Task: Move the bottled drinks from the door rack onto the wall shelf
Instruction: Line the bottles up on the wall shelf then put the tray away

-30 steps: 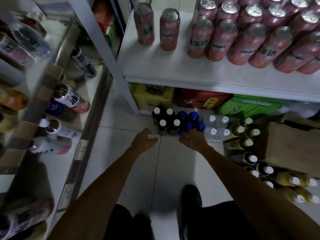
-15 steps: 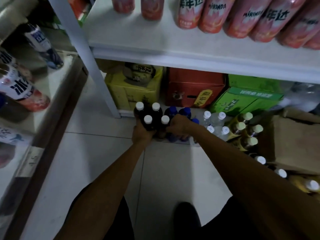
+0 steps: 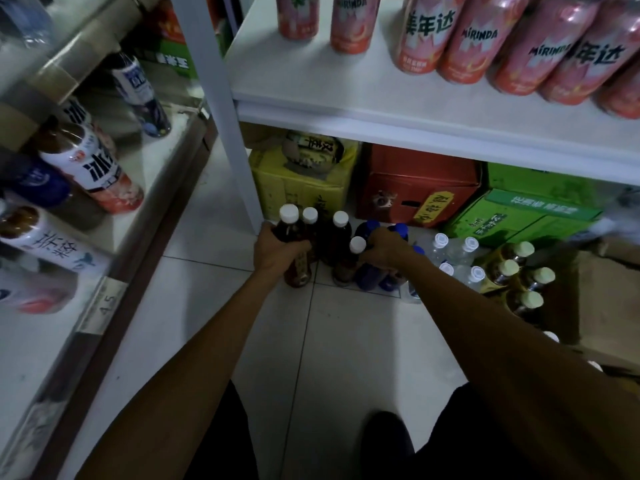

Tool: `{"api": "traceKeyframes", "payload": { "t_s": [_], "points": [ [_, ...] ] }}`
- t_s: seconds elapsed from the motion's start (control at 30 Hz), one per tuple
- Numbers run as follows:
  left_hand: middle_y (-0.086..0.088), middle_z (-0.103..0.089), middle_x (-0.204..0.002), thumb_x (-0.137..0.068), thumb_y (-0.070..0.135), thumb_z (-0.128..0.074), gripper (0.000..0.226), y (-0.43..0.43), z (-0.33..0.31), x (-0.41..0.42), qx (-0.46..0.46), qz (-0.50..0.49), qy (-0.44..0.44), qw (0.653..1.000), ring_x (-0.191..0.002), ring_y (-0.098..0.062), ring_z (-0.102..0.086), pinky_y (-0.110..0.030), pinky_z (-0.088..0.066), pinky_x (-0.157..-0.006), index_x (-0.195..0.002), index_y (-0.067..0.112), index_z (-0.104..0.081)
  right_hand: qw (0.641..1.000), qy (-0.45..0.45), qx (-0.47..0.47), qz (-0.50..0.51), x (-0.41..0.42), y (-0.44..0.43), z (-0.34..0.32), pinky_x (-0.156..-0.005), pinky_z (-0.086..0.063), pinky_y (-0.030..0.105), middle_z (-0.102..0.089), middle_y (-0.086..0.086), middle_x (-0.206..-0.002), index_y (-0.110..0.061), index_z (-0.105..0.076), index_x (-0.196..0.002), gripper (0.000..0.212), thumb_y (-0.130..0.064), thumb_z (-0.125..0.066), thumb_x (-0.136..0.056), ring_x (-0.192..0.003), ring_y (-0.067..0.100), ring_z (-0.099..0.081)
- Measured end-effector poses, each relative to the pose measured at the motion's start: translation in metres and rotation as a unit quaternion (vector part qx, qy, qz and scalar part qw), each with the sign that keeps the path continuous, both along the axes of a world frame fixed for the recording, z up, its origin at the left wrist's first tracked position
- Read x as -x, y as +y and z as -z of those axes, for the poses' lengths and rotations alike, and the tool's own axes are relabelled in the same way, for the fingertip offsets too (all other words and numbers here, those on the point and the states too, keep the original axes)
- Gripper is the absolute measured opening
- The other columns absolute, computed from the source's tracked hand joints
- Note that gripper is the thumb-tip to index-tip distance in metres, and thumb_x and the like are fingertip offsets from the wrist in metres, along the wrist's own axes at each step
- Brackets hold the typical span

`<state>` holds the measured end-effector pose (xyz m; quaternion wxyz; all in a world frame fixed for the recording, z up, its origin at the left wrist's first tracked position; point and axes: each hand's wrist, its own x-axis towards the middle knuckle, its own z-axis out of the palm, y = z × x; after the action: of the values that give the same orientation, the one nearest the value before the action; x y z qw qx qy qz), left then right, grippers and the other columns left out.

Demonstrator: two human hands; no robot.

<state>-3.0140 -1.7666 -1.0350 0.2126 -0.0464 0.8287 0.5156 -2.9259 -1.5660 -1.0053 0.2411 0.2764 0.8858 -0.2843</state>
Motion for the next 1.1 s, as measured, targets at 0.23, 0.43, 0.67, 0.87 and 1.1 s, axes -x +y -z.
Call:
{"api": "traceKeyframes", "payload": {
  "t_s": [0.23, 0.43, 0.67, 0.87, 1.1],
  "points": [
    [-0.003, -0.069, -0.102, -0.042, 0.034, -0.086, 0.063, -0.038, -0.06, -0.015, -0.159, -0.084, 0.037, 0.983, -0.094, -0.018, -0.066, -0.032, -0.055, -0.078, -0.096, 0.019, -0.059, 0.999, 0.0, -0.043, -0.024, 0.009, -0.004, 0.015, -0.086, -0.05, 0.039, -0.055, 0.015, -0.123, -0.007, -0.042, -0.131, 0.067, -0.025, -0.078, -0.078, -0.109, 0.032, -0.056],
    [-0.002, -0.069, -0.099, -0.048, 0.032, -0.091, 0.062, -0.055, -0.074, -0.022, -0.164, -0.105, 0.053, 0.979, -0.092, -0.017, -0.067, -0.033, -0.055, -0.078, -0.099, 0.015, -0.062, 0.996, 0.012, -0.072, -0.041, 0.019, -0.015, 0.028, -0.081, -0.049, 0.035, -0.056, 0.015, -0.123, -0.006, -0.048, -0.127, 0.061, -0.025, -0.079, -0.078, -0.109, 0.032, -0.057],
    [0.0, -0.07, -0.098, -0.042, 0.045, -0.086, 0.067, -0.066, -0.086, -0.018, -0.182, -0.114, 0.09, 0.972, -0.092, -0.014, -0.068, -0.029, -0.055, -0.077, -0.098, 0.017, -0.063, 0.997, 0.009, -0.048, -0.058, 0.032, -0.026, 0.033, -0.072, -0.057, 0.037, -0.06, 0.016, -0.114, -0.006, -0.049, -0.125, 0.055, -0.03, -0.076, -0.083, -0.094, 0.032, -0.065],
    [0.001, -0.07, -0.099, -0.048, 0.041, -0.086, 0.062, -0.069, -0.081, -0.01, -0.215, -0.102, 0.062, 0.969, -0.092, -0.014, -0.068, -0.03, -0.056, -0.079, -0.101, 0.018, -0.064, 0.989, -0.003, -0.078, -0.127, 0.041, -0.031, 0.022, -0.078, -0.054, 0.036, -0.062, 0.012, -0.112, -0.008, -0.052, -0.121, 0.062, -0.045, -0.077, -0.078, -0.097, 0.027, -0.062],
    [0.001, -0.07, -0.1, -0.052, 0.057, -0.081, 0.066, -0.061, -0.069, 0.0, -0.209, -0.03, 0.018, 0.977, -0.092, -0.013, -0.068, -0.031, -0.055, -0.079, -0.106, 0.021, -0.066, 0.991, 0.108, -0.009, -0.079, 0.05, -0.02, -0.049, -0.055, -0.04, 0.03, -0.066, 0.015, -0.07, 0.007, -0.07, -0.08, 0.053, -0.038, -0.091, -0.061, -0.063, 0.016, -0.056]
  ]
}}
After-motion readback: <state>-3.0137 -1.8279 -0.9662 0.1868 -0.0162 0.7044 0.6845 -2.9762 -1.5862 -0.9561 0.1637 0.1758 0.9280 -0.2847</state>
